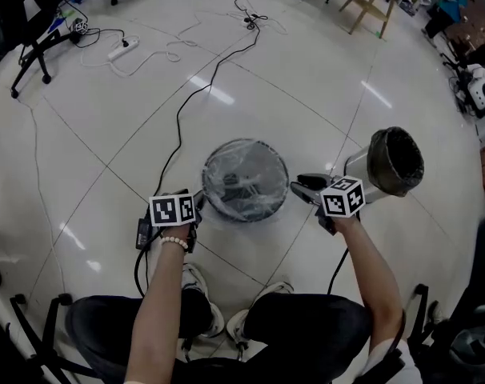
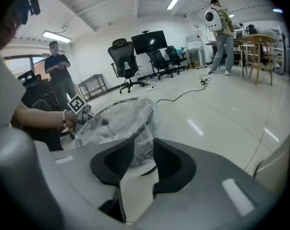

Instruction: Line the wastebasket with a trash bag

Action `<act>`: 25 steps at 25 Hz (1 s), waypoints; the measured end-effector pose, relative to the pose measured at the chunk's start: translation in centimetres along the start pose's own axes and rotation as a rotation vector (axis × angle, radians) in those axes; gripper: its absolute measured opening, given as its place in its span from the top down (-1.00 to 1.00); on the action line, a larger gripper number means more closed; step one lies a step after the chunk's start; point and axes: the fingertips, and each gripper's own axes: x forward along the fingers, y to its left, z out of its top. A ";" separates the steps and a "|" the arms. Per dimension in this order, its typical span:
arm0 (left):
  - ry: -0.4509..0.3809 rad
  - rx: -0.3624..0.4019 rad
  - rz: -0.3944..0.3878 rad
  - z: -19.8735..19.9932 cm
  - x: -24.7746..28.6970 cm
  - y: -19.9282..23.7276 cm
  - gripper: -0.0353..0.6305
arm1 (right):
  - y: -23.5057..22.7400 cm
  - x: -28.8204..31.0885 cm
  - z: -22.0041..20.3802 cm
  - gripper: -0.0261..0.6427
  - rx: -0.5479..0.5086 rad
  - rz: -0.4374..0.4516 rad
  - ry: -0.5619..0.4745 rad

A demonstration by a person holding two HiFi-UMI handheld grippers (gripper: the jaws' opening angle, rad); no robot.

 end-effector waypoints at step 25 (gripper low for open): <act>-0.480 0.361 -0.065 10.8 -20.5 -13.9 0.86 | 8.2 -15.1 11.1 0.92 -0.034 -0.349 -0.330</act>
